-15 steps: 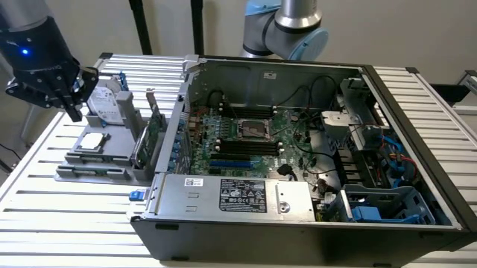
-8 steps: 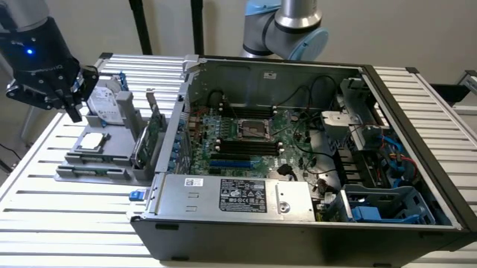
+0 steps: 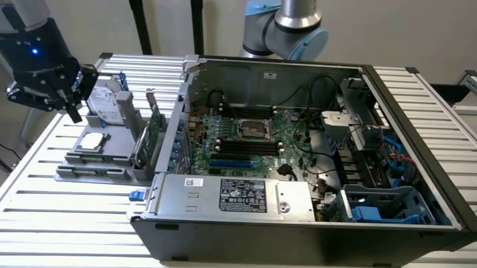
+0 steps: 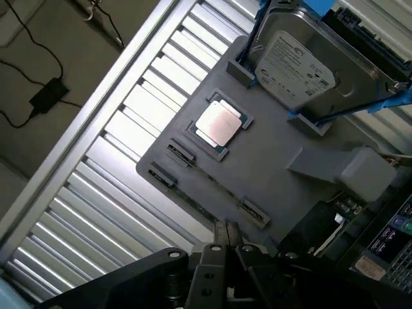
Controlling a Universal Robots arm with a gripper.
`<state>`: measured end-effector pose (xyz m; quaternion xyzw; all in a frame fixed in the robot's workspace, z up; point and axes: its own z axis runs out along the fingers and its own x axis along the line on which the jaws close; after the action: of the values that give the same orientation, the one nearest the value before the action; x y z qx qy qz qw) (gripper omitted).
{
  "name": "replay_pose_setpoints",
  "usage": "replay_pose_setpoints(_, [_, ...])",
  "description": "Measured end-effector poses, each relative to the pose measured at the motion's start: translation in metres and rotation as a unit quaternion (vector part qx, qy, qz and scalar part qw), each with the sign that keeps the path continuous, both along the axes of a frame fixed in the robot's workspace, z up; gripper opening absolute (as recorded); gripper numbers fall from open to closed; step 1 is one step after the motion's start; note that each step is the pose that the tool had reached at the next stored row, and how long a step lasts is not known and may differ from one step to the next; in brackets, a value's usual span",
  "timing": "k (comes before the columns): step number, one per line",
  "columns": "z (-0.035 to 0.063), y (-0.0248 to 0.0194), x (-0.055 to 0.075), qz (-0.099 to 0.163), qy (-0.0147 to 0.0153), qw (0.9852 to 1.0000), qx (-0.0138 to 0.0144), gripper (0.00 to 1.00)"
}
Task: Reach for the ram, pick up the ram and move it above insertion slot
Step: 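Pick up the ram and move it above insertion slot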
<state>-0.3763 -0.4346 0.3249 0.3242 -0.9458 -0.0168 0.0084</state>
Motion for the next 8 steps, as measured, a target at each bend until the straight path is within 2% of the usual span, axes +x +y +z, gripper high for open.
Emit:
replay_pose_setpoints(4, [-0.0005, 0.0000, 0.0000, 0.036, -0.0001, 0.9993, 0.0001, 0.11])
replay_pose_setpoints(8, [-0.0007, 0.0000, 0.0000, 0.073, 0.0000, 0.9974, 0.0000, 0.11])
